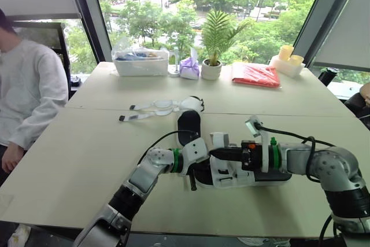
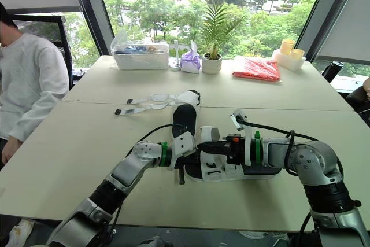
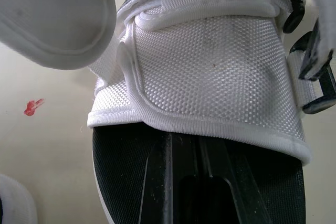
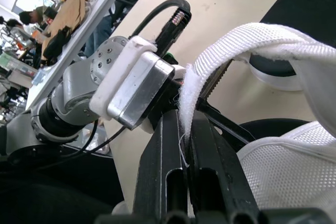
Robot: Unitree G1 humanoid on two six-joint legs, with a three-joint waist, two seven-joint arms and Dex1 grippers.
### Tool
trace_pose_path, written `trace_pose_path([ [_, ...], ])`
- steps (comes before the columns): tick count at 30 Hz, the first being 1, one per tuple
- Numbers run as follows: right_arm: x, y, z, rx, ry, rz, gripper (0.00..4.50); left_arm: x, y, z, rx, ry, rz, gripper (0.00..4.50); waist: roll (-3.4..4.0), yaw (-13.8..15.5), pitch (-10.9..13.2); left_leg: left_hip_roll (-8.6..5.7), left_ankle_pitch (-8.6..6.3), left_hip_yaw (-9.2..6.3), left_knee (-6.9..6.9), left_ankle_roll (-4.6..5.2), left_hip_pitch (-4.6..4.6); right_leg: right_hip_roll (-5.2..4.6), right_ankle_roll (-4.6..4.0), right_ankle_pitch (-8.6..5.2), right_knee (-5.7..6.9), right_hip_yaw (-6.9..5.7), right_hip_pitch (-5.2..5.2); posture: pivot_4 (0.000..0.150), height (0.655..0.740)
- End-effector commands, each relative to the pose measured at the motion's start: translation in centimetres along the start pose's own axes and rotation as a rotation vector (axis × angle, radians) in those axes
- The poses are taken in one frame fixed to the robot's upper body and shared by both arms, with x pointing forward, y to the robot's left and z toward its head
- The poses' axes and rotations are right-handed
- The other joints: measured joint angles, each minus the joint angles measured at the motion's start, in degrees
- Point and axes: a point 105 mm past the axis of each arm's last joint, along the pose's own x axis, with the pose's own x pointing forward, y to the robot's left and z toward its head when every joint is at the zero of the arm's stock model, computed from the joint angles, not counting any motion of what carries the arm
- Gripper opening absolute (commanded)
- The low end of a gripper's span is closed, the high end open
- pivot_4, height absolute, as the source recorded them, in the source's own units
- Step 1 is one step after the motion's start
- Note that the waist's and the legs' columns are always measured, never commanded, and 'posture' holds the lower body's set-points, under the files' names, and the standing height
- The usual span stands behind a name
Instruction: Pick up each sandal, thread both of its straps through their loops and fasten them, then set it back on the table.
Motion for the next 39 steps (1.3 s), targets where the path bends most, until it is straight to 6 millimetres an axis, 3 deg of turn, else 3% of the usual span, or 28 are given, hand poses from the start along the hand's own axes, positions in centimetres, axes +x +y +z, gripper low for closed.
trace_pose_path([
  [1,-0.1,-0.1,-0.2,-0.004,0.009,0.008,0.05,0.1,-0.5,-0.8,-0.018,0.025,-0.002,0.0,0.0,-0.02,0.0,0.0,0.0,0.0,0.0,0.0,0.0,0.0,0.0,0.0,0.0,0.0,0.0,0.15,0.74],
  [8,-0.4,-1.8,-2.0,-0.01,0.066,-0.068,0.05,0.0,-0.6,-0.9,-0.025,0.027,0.004,0.0,0.01,-0.06,-0.01,0.0,0.0,-0.01,0.0,-0.01,0.02,0.0,-0.01,0.0,0.0,0.0,0.0,0.15,0.74],
  [17,-0.7,-3.9,-2.8,-0.125,0.109,-0.201,0.05,0.1,-0.8,-0.9,-0.023,0.026,-0.004,0.0,0.01,-0.01,-0.01,0.0,-0.01,-0.01,0.0,-0.01,0.05,0.0,-0.01,-0.01,0.0,0.0,0.02,0.15,0.74],
  [27,-0.8,-0.4,-2.8,-0.139,0.09,-0.023,0.05,0.2,-0.7,-0.9,-0.021,0.025,-0.009,0.0,0.01,0.0,-0.01,0.0,-0.02,-0.01,-0.02,0.0,0.04,-0.01,-0.01,-0.01,-0.02,-0.01,0.02,0.15,0.74],
  [39,-0.5,0.0,-4.0,-0.265,0.152,-0.039,0.05,0.2,-0.7,-1.0,-0.026,0.027,-0.005,0.0,0.01,0.02,-0.01,0.0,-0.02,-0.02,-0.03,-0.01,0.04,-0.01,-0.02,-0.01,-0.03,-0.01,0.01,0.15,0.74],
])
